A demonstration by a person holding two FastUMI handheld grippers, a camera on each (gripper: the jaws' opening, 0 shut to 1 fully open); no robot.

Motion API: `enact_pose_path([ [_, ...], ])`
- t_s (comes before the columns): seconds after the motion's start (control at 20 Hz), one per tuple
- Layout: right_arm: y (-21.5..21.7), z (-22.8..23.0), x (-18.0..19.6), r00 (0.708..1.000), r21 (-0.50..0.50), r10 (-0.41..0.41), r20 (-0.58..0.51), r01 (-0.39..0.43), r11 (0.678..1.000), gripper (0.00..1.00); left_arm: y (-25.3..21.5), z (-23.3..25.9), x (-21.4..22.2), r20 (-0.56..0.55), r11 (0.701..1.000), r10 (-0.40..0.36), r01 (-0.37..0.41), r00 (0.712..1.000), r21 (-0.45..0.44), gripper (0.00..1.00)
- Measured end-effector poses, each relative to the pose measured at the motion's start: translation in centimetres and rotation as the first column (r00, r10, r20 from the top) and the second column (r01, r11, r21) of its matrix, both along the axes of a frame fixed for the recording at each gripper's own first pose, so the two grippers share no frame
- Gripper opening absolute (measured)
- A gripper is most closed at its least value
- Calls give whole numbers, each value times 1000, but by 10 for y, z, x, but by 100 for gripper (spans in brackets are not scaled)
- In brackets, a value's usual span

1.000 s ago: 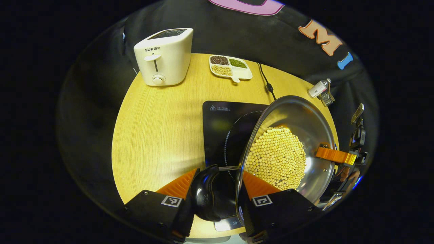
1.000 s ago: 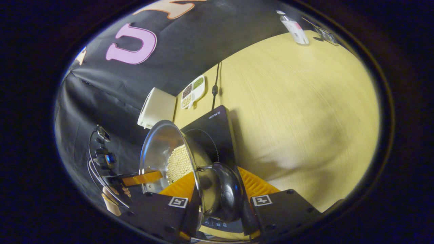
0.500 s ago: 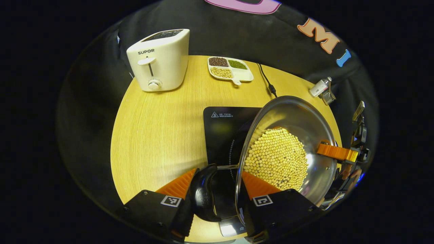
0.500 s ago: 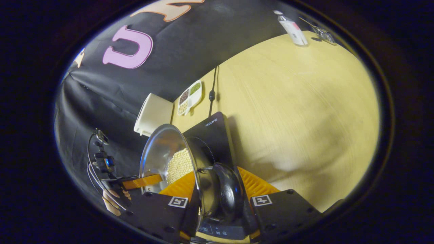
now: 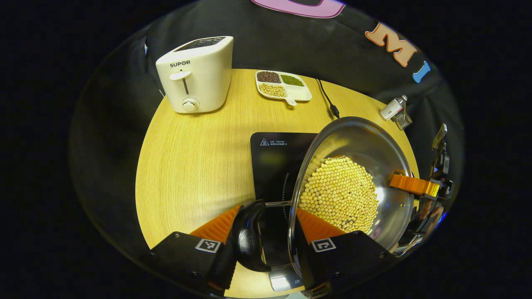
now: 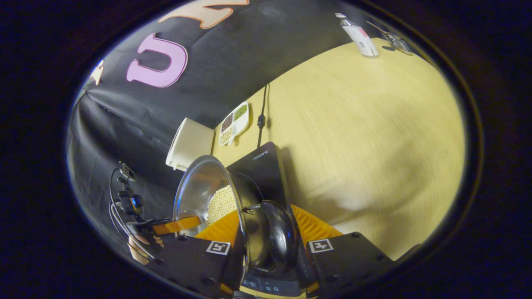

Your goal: First push the handle of the pot to place it horizontally, then grasp the pot with both hands and set it on the induction cooktop.

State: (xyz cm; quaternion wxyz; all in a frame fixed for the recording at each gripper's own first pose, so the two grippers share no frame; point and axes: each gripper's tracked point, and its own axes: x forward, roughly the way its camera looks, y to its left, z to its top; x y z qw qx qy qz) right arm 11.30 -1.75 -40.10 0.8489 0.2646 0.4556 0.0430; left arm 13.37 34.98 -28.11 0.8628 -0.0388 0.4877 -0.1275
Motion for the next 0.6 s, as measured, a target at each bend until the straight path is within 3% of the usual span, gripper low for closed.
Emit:
enact_pose_path([
  [0.1,0,0,0,1000,3,1,-3,-1,1000,48,0,-1,0,-5,1000,14,-14,1000,5,66],
  [0.15,-1,1,0,1000,5,1,-7,-1,1000,54,0,-1,-1,-7,1000,19,-19,1000,6,66],
  [0.25,0,1,-2,1000,11,2,-19,-2,1000,54,1,0,-1,-5,1000,28,-28,1000,11,68],
  [0.3,0,2,-1,1000,13,2,-22,-1,1000,48,2,1,-2,-5,999,38,-38,999,16,68],
  [0.4,1,2,-3,1000,16,6,-26,-6,1000,48,4,7,1,26,998,55,-56,998,20,71],
  [0.5,-1,10,-3,1000,29,7,-20,-6,1000,48,3,21,5,82,997,71,-72,994,14,80],
  [0.55,-1,13,2,1000,29,2,-1,-2,1000,66,1,27,6,109,997,77,-79,991,7,77],
  [0.6,-7,26,6,999,29,-9,39,8,1000,83,0,35,7,135,996,89,-91,987,8,88],
])
